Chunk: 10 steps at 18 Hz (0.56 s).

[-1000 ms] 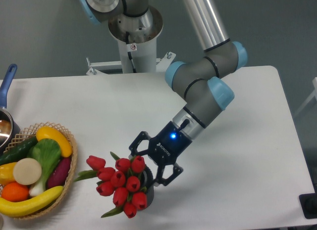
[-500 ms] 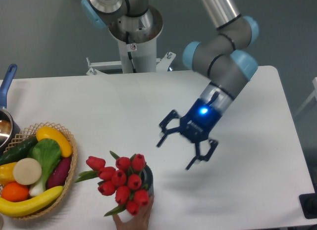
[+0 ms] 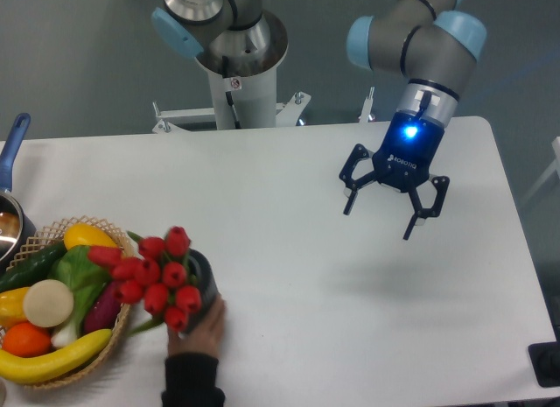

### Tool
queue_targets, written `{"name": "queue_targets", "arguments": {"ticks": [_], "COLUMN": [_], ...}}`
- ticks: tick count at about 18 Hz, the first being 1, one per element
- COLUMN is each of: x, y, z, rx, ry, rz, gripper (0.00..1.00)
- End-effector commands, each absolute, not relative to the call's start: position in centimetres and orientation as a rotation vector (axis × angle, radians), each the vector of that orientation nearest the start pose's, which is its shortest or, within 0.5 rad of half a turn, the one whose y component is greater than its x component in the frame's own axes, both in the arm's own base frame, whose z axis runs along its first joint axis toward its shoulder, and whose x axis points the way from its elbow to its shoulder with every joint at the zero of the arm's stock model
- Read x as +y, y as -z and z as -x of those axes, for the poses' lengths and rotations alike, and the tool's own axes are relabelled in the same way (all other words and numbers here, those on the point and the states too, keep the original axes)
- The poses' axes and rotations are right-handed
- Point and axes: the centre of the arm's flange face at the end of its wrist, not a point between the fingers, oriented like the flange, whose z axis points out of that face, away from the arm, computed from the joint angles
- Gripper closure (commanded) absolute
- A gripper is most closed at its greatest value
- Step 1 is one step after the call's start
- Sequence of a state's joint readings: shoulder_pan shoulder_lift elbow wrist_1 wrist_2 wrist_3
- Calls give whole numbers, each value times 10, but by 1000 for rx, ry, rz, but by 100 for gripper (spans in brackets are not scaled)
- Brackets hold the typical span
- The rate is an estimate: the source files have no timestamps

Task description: Insert the flowers into the vase

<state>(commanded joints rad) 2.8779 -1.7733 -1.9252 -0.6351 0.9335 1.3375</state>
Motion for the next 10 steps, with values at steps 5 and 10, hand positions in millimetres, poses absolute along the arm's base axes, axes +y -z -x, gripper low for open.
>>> {"name": "queue_targets", "arguments": {"ticks": [5,10], "x": [327,362], "y": [-330,-304], "z": [474,446], "rx": [216,339], "ry": [-349,-392], "rz": [2593,2814], "gripper": [0,0]}}
